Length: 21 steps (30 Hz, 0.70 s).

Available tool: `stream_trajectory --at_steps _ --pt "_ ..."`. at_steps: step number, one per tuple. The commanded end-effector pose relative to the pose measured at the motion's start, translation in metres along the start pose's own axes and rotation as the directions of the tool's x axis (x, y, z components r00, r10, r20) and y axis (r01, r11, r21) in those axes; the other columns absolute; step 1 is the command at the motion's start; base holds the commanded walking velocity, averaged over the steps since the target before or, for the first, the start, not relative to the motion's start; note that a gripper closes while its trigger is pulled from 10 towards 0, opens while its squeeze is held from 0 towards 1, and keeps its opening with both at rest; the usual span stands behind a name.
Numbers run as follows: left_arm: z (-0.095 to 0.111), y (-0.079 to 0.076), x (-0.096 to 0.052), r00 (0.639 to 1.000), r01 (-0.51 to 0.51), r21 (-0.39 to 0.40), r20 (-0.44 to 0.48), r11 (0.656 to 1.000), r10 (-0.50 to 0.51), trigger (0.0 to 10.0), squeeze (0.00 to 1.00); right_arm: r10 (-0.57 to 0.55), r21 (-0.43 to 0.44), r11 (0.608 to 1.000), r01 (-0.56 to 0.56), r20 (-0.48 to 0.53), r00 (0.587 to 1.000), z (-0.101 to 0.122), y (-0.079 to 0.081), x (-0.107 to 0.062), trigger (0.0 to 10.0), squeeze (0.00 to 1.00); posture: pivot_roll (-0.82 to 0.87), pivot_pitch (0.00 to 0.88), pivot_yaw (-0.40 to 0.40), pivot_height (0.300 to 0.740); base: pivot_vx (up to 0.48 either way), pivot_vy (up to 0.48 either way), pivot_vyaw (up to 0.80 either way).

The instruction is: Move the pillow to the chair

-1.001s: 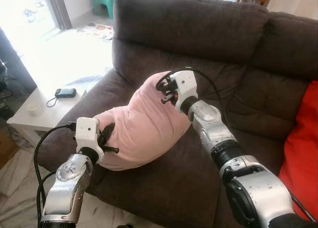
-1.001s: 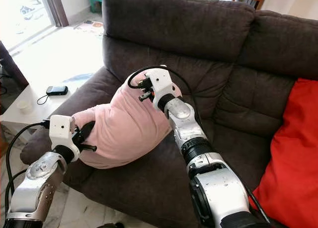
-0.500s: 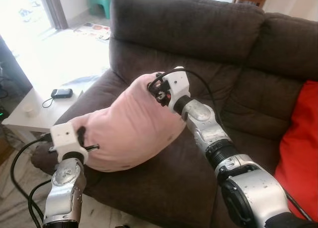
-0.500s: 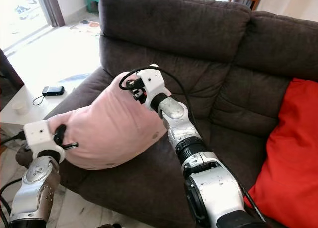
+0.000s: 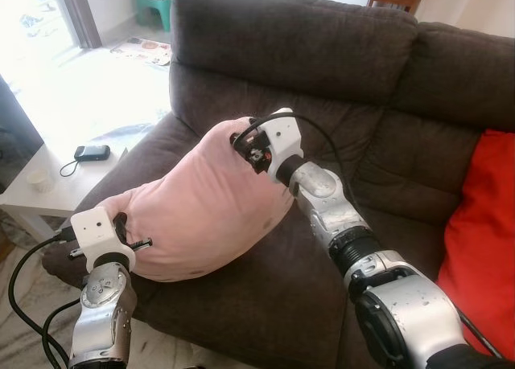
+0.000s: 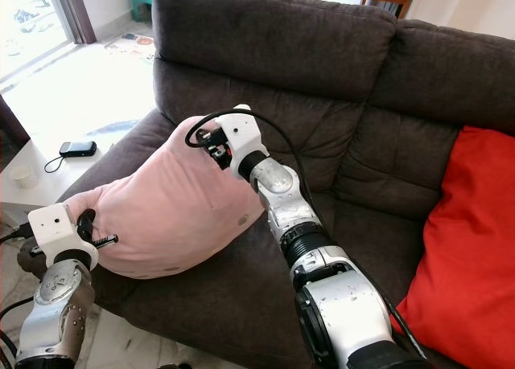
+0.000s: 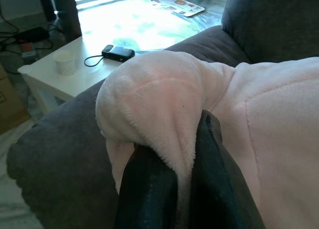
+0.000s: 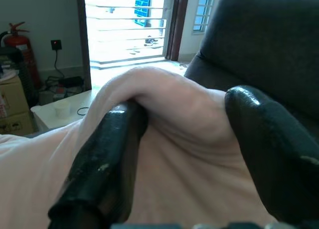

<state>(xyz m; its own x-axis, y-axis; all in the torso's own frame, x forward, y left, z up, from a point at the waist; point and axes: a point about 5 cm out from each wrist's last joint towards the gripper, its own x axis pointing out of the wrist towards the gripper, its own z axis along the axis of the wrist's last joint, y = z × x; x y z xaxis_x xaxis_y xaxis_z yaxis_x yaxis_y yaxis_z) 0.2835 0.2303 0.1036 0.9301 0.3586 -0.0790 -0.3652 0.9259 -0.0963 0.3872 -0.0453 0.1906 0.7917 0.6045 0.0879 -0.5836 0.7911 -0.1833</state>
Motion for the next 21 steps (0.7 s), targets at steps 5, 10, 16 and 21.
stream_trajectory --at_steps 5,10,16,21 --pt "0.005 -0.003 0.001 0.999 0.020 0.006 0.032 1.000 -0.020 10.0 0.00 0.001 0.014 1.000 -0.001 0.021 1.000 0.004 0.000 0.001 10.0 1.00 0.14 0.100 -0.060 0.740 0.000 0.000 0.00" --pt "0.006 -0.003 0.001 0.999 0.000 -0.001 0.046 1.000 0.000 10.0 0.00 -0.006 -0.019 1.000 0.006 0.020 1.000 0.005 -0.001 0.001 10.0 1.00 0.13 0.100 -0.061 0.740 0.000 0.000 0.00" --pt "0.006 0.007 0.005 0.996 -0.081 -0.033 0.045 0.996 0.082 10.0 0.00 -0.047 -0.039 0.998 0.048 0.010 0.999 0.002 -0.007 -0.001 10.0 0.00 0.13 0.099 -0.060 0.740 0.000 0.000 0.00" --pt "0.008 0.013 0.007 0.993 -0.103 -0.052 0.046 0.993 0.106 10.0 0.00 -0.085 -0.034 0.996 0.085 0.006 0.996 -0.002 -0.012 -0.006 10.0 0.00 0.13 0.098 -0.060 0.740 0.000 0.000 0.00"
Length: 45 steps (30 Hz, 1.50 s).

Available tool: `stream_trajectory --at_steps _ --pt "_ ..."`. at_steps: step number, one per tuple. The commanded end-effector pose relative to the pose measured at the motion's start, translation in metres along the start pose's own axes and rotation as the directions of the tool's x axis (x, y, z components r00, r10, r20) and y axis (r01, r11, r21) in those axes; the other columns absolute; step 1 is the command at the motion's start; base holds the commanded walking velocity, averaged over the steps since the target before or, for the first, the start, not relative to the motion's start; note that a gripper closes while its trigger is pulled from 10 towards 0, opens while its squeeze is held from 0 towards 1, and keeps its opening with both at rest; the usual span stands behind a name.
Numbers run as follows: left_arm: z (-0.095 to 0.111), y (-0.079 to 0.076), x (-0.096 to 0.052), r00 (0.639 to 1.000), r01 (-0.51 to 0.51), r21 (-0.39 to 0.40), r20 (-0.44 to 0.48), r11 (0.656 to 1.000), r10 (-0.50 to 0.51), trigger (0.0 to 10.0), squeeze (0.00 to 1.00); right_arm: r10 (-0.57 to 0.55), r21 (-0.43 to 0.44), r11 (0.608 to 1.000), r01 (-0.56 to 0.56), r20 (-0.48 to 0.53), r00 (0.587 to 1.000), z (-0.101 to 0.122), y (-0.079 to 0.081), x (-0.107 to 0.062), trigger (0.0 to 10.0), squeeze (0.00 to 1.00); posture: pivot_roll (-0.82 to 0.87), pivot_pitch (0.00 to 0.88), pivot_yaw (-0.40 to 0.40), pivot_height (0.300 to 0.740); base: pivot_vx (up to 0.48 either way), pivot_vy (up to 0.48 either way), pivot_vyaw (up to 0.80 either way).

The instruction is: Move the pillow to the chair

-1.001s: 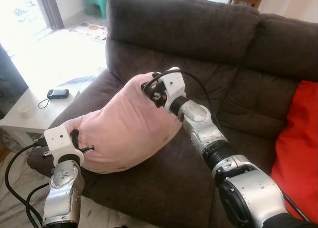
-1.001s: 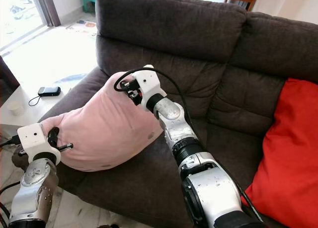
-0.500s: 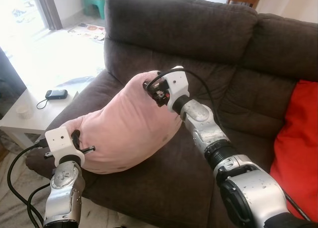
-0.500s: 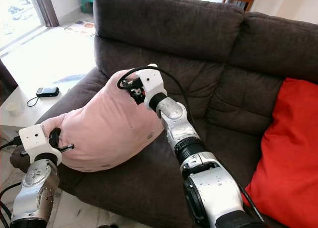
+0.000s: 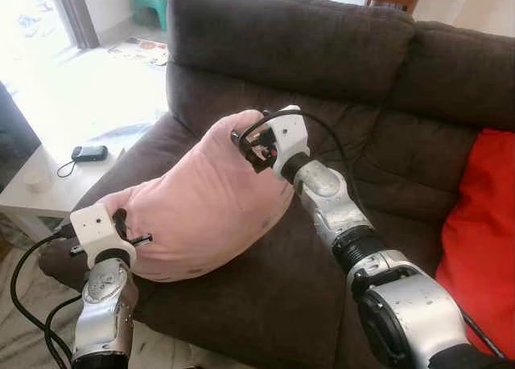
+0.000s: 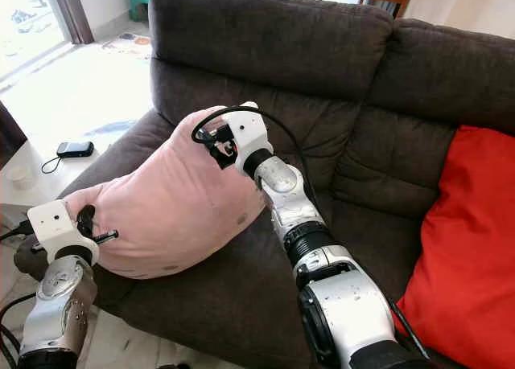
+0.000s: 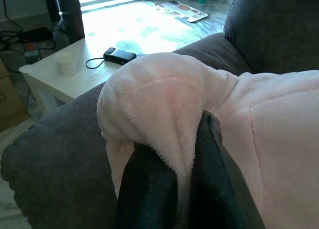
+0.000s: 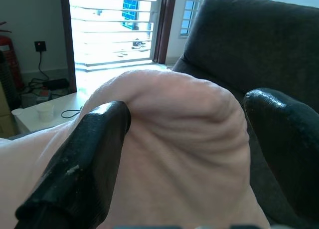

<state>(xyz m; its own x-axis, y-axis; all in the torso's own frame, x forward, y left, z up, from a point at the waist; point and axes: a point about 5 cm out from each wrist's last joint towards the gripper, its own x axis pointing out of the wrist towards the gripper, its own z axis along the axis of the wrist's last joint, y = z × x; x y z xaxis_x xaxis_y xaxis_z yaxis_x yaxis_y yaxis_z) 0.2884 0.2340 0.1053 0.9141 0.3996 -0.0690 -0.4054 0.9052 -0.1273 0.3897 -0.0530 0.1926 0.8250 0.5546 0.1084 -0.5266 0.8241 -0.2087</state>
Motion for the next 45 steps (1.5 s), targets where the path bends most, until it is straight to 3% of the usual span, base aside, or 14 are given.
stream_trajectory --at_steps 1,11,18,20,22,25,26,28,32,35,38,39,41,45 --pt "0.007 0.011 0.003 0.997 -0.061 -0.016 0.035 0.998 0.062 10.0 0.00 -0.029 0.005 1.000 0.029 -0.006 1.000 -0.005 -0.006 -0.005 10.0 0.00 0.13 0.098 -0.060 0.740 0.000 0.000 0.00" --pt "0.012 0.018 0.004 0.985 -0.151 -0.065 0.080 0.986 0.156 10.0 0.00 -0.085 -0.005 0.996 0.085 -0.060 0.995 -0.023 -0.019 -0.020 10.0 0.00 0.12 0.091 -0.054 0.740 0.000 0.000 0.00" --pt "0.010 0.033 0.009 0.954 -0.283 -0.284 0.018 0.916 0.300 10.0 0.00 -0.109 0.000 0.994 0.109 -0.097 0.989 -0.036 -0.020 -0.029 10.0 0.00 0.12 0.095 -0.055 0.740 0.000 0.000 0.00" --pt "0.014 0.023 0.014 0.976 -0.198 -0.291 0.033 0.936 0.217 10.0 0.00 -0.109 0.002 0.994 0.109 -0.095 0.990 -0.038 -0.019 -0.030 10.0 0.00 0.12 0.095 -0.055 0.740 0.000 0.000 0.00" --pt "0.024 -0.001 0.020 0.995 -0.029 -0.242 0.085 0.970 0.051 10.0 0.00 -0.112 0.002 0.994 0.113 -0.094 0.989 -0.039 -0.018 -0.032 10.0 0.00 0.12 0.099 -0.052 0.740 0.000 0.000 0.00" --pt "0.028 -0.025 0.025 0.990 0.121 -0.183 0.093 0.976 -0.106 10.0 0.00 -0.126 0.011 0.992 0.127 -0.094 0.988 -0.041 -0.018 -0.033 10.0 0.00 0.11 0.100 -0.050 0.740 0.000 0.000 0.00" --pt "0.031 -0.038 0.026 0.976 0.202 -0.114 0.102 0.973 -0.191 10.0 0.00 -0.135 0.014 0.990 0.137 -0.090 0.987 -0.042 -0.018 -0.035 10.0 0.00 0.11 0.103 -0.048 0.740 0.000 0.000 0.00" --pt "0.034 -0.046 0.027 0.965 0.240 -0.046 0.115 0.970 -0.234 10.0 0.00 -0.146 0.017 0.989 0.148 -0.087 0.986 -0.042 -0.019 -0.036 10.0 0.00 0.11 0.103 -0.048 0.740 0.000 0.000 0.00" --pt "0.039 -0.063 0.034 0.946 0.306 -0.036 0.121 0.951 -0.300 10.0 0.00 -0.169 0.029 0.985 0.171 -0.072 0.983 -0.045 -0.019 -0.042 10.0 0.00 0.11 0.107 -0.043 0.740 0.000 0.000 0.00" --pt "0.044 -0.050 0.043 0.967 0.218 -0.037 0.142 0.975 -0.211 10.0 0.00 -0.176 0.034 0.983 0.179 -0.073 0.982 -0.050 -0.019 -0.049 10.0 0.00 0.10 0.107 -0.036 0.740 0.000 0.000 0.00" --pt "0.043 -0.018 0.048 0.991 0.032 -0.099 0.133 0.995 -0.018 10.0 0.00 -0.185 0.030 0.982 0.189 -0.090 0.979 -0.055 -0.020 -0.055 10.0 0.00 0.10 0.110 -0.033 0.740 0.000 0.000 0.00" --pt "0.039 0.002 0.048 0.989 -0.073 -0.113 0.117 0.991 0.087 10.0 0.00 -0.187 0.038 0.981 0.191 -0.088 0.979 -0.055 -0.020 -0.056 10.0 0.00 0.10 0.111 -0.033 0.740 0.000 0.000 0.00" --pt "0.035 0.019 0.046 0.981 -0.158 -0.120 0.098 0.980 0.170 10.0 0.00 -0.183 0.033 0.982 0.187 -0.094 0.979 -0.057 -0.019 -0.057 10.0 0.00 0.10 0.111 -0.033 0.740 0.000 0.000 0.00" --pt "0.026 0.041 0.039 0.963 -0.250 -0.134 0.069 0.959 0.260 10.0 0.00 -0.171 0.035 0.984 0.175 -0.095 0.981 -0.057 -0.016 -0.057 10.0 0.00 0.10 0.111 -0.033 0.740 0.000 0.000 0.00"
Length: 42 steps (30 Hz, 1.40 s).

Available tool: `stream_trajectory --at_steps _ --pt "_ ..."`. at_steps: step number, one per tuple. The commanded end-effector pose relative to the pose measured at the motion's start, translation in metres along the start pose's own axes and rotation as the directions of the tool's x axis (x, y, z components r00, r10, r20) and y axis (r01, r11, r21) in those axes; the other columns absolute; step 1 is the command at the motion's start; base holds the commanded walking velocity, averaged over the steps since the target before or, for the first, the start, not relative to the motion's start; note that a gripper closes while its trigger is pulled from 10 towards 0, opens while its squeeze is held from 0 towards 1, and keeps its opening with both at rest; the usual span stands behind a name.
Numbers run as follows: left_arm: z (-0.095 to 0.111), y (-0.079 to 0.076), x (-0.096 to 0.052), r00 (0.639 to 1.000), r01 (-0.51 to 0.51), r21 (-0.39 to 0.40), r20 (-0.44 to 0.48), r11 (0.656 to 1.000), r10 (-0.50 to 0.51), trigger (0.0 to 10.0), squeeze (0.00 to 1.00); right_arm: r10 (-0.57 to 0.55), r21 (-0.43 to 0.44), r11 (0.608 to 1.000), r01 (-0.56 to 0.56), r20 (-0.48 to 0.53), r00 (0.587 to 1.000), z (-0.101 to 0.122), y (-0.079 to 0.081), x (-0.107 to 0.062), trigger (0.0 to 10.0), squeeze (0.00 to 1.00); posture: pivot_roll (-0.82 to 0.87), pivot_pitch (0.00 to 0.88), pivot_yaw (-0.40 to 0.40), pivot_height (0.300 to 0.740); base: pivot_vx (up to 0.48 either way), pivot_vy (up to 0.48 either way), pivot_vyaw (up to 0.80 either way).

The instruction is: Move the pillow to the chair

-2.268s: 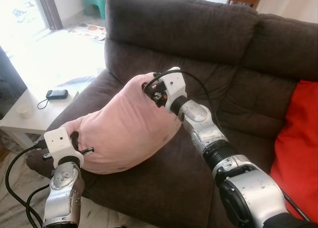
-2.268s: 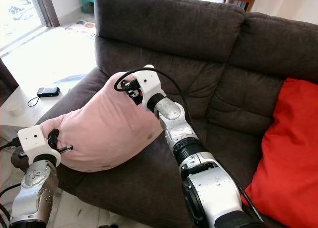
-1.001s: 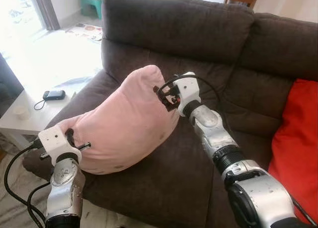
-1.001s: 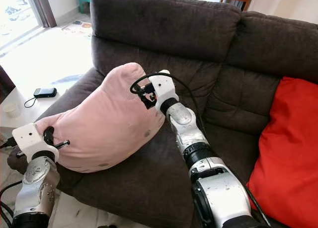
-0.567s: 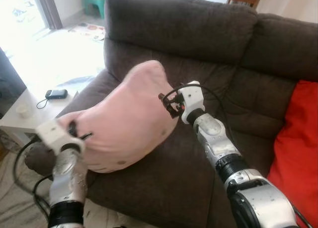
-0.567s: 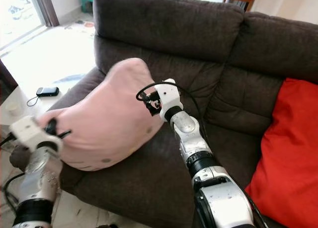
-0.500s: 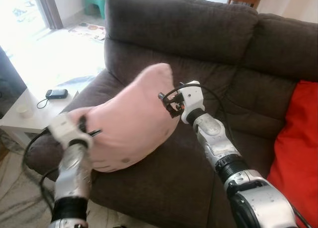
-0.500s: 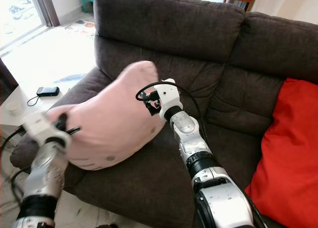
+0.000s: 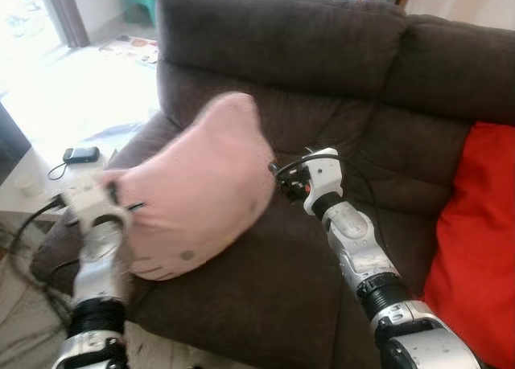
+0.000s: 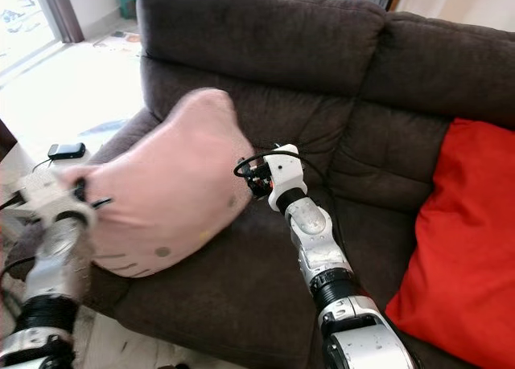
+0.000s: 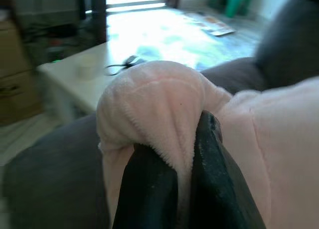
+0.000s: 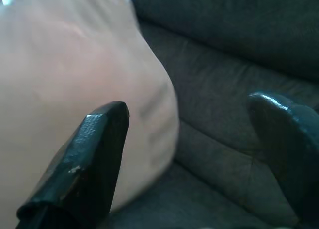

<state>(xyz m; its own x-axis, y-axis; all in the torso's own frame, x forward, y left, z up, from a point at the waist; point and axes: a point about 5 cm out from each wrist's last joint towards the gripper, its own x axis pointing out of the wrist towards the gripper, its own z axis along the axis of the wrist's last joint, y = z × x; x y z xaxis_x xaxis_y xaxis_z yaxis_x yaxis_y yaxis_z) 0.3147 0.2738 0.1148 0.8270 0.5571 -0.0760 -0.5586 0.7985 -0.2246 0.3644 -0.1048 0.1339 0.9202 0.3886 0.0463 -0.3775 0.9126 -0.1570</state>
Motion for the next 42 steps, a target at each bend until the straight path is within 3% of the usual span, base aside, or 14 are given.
stream_trajectory --at_steps 1,6,10,11,12,15,17,21,25,29,30,33,36,42 --pt "0.011 0.019 0.003 0.994 -0.086 -0.015 0.063 0.996 0.087 10.0 0.00 0.004 0.009 1.000 -0.004 0.007 1.000 0.001 0.002 -0.001 10.0 0.00 0.11 0.112 -0.039 0.740 0.000 0.000 0.00" --pt "0.007 0.019 -0.004 0.991 -0.110 -0.020 0.069 0.994 0.111 10.0 0.00 0.010 0.012 1.000 -0.011 0.018 1.000 0.005 0.004 0.001 10.0 0.00 0.11 0.111 -0.041 0.740 0.000 0.000 0.00" --pt "0.002 0.004 -0.006 0.999 -0.035 -0.054 0.032 0.998 0.037 10.0 0.00 0.013 0.015 1.000 -0.013 0.022 1.000 0.006 0.005 0.001 10.0 0.00 0.11 0.111 -0.044 0.740 0.000 0.000 0.00" --pt "0.001 -0.003 -0.005 1.000 0.016 -0.063 0.023 0.998 -0.015 10.0 0.00 0.013 0.015 1.000 -0.014 0.022 1.000 0.006 0.006 0.001 10.0 0.00 0.11 0.112 -0.045 0.740 0.000 0.000 0.00" --pt "0.003 -0.020 -0.006 0.991 0.131 -0.046 0.031 0.990 -0.129 10.0 0.00 0.013 0.013 1.000 -0.013 0.021 1.000 0.006 0.005 0.001 10.0 0.00 0.11 0.111 -0.045 0.740 0.000 0.000 0.00" --pt "0.007 -0.036 -0.009 0.961 0.273 -0.002 0.057 0.962 -0.272 10.0 0.00 0.008 0.014 1.000 -0.008 0.026 1.000 0.007 0.005 0.001 10.0 0.00 0.11 0.111 -0.045 0.740 0.000 0.000 0.00" --pt "0.010 -0.045 -0.014 0.930 0.349 0.108 0.080 0.931 -0.358 10.0 0.00 -0.001 0.012 1.000 0.001 0.027 1.000 0.007 0.004 0.000 10.0 0.00 0.11 0.111 -0.045 0.740 0.000 0.000 0.00" --pt "0.011 -0.041 -0.018 0.932 0.333 0.142 0.099 0.932 -0.348 10.0 0.00 -0.008 0.017 1.000 0.007 0.025 1.000 0.004 0.003 -0.003 10.0 0.00 0.11 0.110 -0.041 0.740 0.000 0.000 0.00" --pt "0.009 -0.026 -0.019 0.955 0.265 0.093 0.112 0.960 -0.275 10.0 0.00 -0.008 0.020 1.000 0.008 0.022 1.000 0.002 0.003 -0.005 10.0 0.00 0.11 0.109 -0.039 0.740 0.000 0.000 0.00" --pt "0.008 -0.001 -0.017 0.988 0.098 0.007 0.116 0.995 -0.098 10.0 0.00 -0.008 0.021 1.000 0.007 0.021 1.000 0.002 0.004 -0.006 10.0 0.00 0.11 0.107 -0.038 0.740 0.000 0.000 0.00" --pt "0.006 0.012 -0.017 0.994 0.012 -0.032 0.105 0.999 -0.008 10.0 0.00 -0.012 0.022 1.000 0.011 0.020 1.000 0.002 0.003 -0.006 10.0 0.00 0.11 0.104 -0.035 0.740 0.000 0.000 0.00" --pt "0.002 0.024 -0.018 0.995 -0.056 -0.043 0.079 0.997 0.059 10.0 0.00 -0.015 0.024 1.000 0.014 0.021 1.000 0.002 0.003 -0.006 10.0 0.00 0.11 0.104 -0.035 0.740 0.000 0.000 0.00" --pt "0.000 0.023 -0.020 0.996 -0.046 -0.044 0.080 0.998 0.049 10.0 0.00 -0.007 0.024 1.000 0.006 0.024 1.000 0.003 0.005 -0.006 10.0 0.00 0.11 0.101 -0.036 0.740 0.000 0.000 0.00" --pt "-0.002 -0.001 -0.025 0.993 0.077 -0.004 0.085 0.997 -0.077 10.0 0.00 -0.005 0.024 1.000 0.004 0.023 1.000 0.003 0.006 -0.006 10.0 0.00 0.11 0.091 -0.037 0.740 0.000 0.000 0.00"
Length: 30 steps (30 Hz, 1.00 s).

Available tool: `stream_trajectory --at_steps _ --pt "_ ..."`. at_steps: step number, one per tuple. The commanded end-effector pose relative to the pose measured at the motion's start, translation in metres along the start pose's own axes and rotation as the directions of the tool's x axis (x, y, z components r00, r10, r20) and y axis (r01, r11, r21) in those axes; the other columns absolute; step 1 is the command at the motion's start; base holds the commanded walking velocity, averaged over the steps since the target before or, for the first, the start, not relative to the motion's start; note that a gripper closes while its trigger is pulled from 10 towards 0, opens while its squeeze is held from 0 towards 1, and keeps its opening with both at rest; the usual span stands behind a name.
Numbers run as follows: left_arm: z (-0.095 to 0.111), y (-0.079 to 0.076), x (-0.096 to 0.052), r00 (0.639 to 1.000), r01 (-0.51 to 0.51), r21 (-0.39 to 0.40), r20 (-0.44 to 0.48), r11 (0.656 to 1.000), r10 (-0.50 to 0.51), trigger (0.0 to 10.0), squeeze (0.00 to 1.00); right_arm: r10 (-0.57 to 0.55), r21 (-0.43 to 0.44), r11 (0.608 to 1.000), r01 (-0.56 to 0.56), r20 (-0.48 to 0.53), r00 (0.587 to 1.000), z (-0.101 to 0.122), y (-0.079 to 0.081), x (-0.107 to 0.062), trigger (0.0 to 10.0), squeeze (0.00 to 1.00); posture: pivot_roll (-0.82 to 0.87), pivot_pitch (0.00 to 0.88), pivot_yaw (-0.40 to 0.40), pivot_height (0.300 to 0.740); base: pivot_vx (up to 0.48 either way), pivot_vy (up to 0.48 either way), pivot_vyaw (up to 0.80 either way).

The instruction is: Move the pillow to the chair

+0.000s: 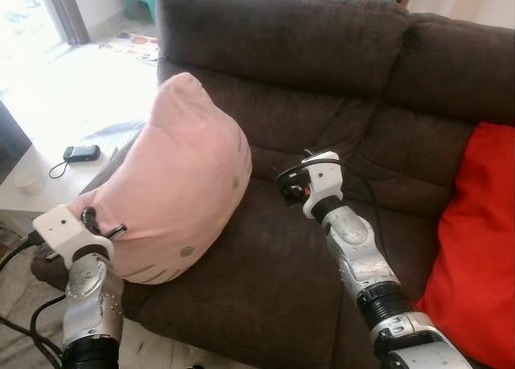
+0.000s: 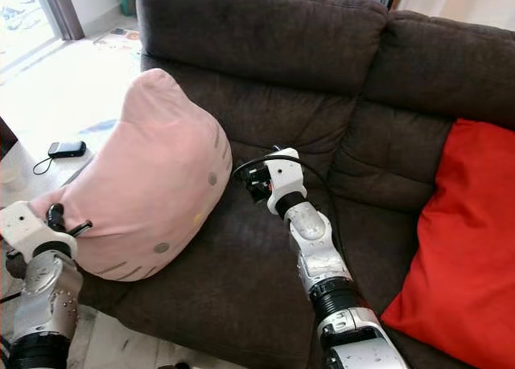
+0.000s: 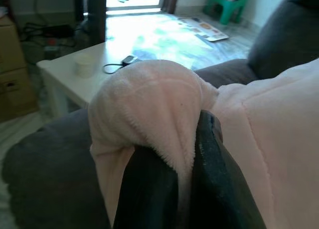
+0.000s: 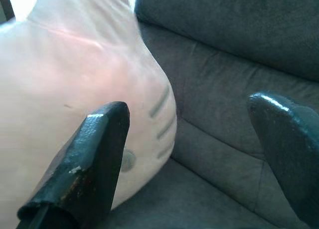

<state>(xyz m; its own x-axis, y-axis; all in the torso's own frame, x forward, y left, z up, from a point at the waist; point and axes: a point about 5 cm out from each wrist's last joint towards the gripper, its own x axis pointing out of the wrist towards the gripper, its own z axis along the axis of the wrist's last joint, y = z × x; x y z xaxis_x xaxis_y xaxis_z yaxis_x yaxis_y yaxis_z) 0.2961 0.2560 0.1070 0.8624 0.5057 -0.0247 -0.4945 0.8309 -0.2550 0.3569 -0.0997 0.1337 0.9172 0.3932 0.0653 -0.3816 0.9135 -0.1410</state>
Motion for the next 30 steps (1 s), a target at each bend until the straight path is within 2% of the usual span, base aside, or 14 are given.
stream_trajectory --at_steps 1,2,6,10,17,18,19,20,30 --pt "0.007 -0.003 0.000 0.999 0.028 0.027 0.045 0.999 -0.029 10.0 0.00 -0.009 0.010 1.000 0.009 0.005 1.000 0.002 -0.001 -0.001 10.0 0.00 0.11 0.091 -0.037 0.740 0.000 0.000 0.00" --pt "0.007 -0.014 0.000 0.993 0.110 0.054 0.043 0.992 -0.112 10.0 0.00 -0.011 0.010 1.000 0.011 0.007 1.000 0.002 -0.002 -0.001 10.0 0.00 0.11 0.089 -0.037 0.740 0.000 0.000 0.00" --pt "0.010 -0.028 -0.001 0.979 0.183 0.100 0.069 0.978 -0.191 10.0 0.00 -0.017 0.013 1.000 0.017 0.006 1.000 0.002 -0.002 -0.001 10.0 0.00 0.11 0.089 -0.037 0.740 0.000 0.000 0.00" --pt "0.012 -0.029 0.000 0.979 0.179 0.105 0.076 0.978 -0.187 10.0 0.00 -0.015 0.015 1.000 0.015 0.009 1.000 0.002 -0.002 -0.001 10.0 0.00 0.11 0.097 -0.036 0.740 0.000 0.000 0.00" --pt "0.013 -0.014 0.000 0.987 0.118 0.108 0.095 0.987 -0.128 10.0 0.01 -0.014 0.018 1.000 0.014 0.005 1.000 0.001 0.000 -0.002 10.0 0.00 0.11 0.106 -0.038 0.740 0.000 0.000 0.00" --pt "0.014 -0.013 0.000 0.988 0.113 0.107 0.098 0.988 -0.124 10.0 0.47 -0.014 0.018 1.000 0.014 0.005 1.000 0.001 0.000 -0.003 10.0 0.00 0.11 0.106 -0.038 0.740 0.000 0.000 0.00" --pt "0.015 -0.012 0.001 0.988 0.110 0.107 0.100 0.988 -0.121 10.0 0.83 -0.014 0.017 1.000 0.014 0.005 1.000 0.001 0.000 -0.002 10.0 0.00 0.11 0.106 -0.038 0.740 0.000 0.000 0.00" --pt "0.015 -0.012 0.001 0.987 0.110 0.107 0.102 0.988 -0.121 10.0 1.00 -0.014 0.017 1.000 0.014 0.005 1.000 0.001 0.000 -0.002 10.0 0.00 0.11 0.106 -0.038 0.740 0.000 0.000 0.00" --pt "0.022 -0.013 0.001 0.985 0.087 0.101 0.140 0.991 -0.101 10.0 1.00 -0.014 0.018 1.000 0.014 0.008 1.000 0.002 0.000 -0.002 10.0 0.00 0.11 0.107 -0.038 0.740 0.000 0.000 0.00"
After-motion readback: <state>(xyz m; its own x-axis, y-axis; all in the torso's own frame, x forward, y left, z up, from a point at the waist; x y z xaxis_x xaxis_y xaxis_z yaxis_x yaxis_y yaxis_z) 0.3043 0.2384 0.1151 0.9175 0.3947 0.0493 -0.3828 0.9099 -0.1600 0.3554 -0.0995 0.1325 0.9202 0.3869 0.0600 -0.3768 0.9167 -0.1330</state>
